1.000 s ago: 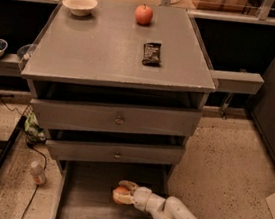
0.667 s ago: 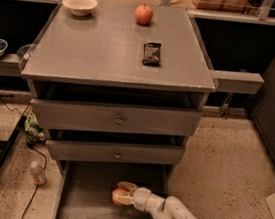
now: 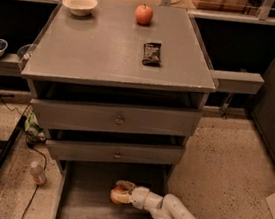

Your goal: Place orange into bottom drawer

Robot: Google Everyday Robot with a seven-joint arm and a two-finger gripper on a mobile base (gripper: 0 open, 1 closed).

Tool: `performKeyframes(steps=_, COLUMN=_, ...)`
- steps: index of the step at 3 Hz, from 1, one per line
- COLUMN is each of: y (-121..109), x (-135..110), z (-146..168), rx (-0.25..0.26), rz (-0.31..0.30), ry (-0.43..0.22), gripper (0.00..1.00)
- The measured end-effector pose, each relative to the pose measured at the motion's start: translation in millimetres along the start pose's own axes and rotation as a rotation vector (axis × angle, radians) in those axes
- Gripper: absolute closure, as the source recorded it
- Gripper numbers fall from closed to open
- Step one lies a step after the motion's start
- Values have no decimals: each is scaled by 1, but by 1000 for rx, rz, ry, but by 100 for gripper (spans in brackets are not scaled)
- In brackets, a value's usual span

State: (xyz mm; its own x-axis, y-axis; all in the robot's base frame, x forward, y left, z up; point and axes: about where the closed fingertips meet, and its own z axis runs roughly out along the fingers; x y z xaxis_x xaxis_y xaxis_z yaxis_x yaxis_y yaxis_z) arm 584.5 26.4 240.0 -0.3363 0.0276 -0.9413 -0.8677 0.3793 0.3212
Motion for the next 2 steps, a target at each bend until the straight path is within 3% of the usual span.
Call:
performKeyframes(steps=1, y=-12, x=3, z=20, rx=-62, rz=22, ry=-4, gripper=100)
performKeyframes(steps=2, y=-13, x=2, z=20, rx=-63, rz=20, ry=-5, gripper=100)
